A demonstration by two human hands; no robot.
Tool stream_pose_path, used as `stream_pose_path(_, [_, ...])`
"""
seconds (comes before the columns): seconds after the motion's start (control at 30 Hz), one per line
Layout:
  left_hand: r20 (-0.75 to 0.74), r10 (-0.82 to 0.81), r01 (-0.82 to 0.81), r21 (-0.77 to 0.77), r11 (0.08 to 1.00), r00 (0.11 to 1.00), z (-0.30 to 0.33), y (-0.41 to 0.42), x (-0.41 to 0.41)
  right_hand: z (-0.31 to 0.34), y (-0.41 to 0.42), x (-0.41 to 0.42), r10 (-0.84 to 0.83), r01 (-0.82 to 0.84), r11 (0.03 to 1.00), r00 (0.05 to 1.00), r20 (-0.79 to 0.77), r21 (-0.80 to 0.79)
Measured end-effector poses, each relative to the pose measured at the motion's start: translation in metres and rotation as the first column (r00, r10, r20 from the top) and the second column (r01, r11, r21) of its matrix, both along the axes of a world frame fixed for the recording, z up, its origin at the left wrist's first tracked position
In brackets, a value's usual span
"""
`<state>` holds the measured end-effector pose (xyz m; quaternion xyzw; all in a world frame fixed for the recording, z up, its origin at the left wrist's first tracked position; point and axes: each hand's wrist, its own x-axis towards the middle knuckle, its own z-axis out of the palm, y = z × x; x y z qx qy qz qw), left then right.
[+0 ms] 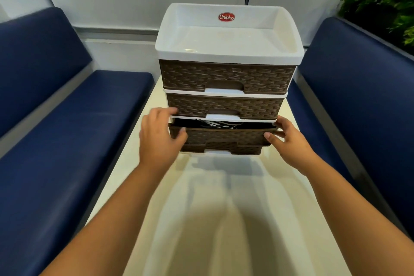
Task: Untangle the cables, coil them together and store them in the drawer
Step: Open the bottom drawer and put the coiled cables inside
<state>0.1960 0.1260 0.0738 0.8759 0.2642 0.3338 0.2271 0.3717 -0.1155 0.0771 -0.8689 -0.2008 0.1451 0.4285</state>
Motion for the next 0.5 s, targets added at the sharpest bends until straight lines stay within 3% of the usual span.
stream_pose_path(0.07, [0.013, -0.125, 0.116, 0.29, 0.95, 0.992, -0.011, -0.012, 0.002, -0.002, 0.0, 0.0, 0.005, -0.005, 1.0, 1.0, 0.001, 0.021])
stream_pose_path(0.17, [-0.12, -0.174, 0.21, 0.469, 0.858, 0.977, -0.028, -0.017, 0.012, -0.002, -0.001, 0.001, 0.006, -0.006, 0.999, 1.0, -0.003, 0.033])
stream_pose_path(0.37, [-0.226, -0.071, 0.193, 0.582, 0.79, 0.972, -0.039, -0.019, 0.019, -0.003, -0.002, 0.001, 0.015, -0.014, 0.999, 1.0, -0.015, 0.048])
stream_pose_path(0.5, [-0.199, -0.042, 0.154, 0.589, 0.793, 0.979, -0.038, -0.02, 0.02, -0.003, -0.003, 0.002, 0.014, -0.013, 0.999, 1.0, -0.016, 0.053])
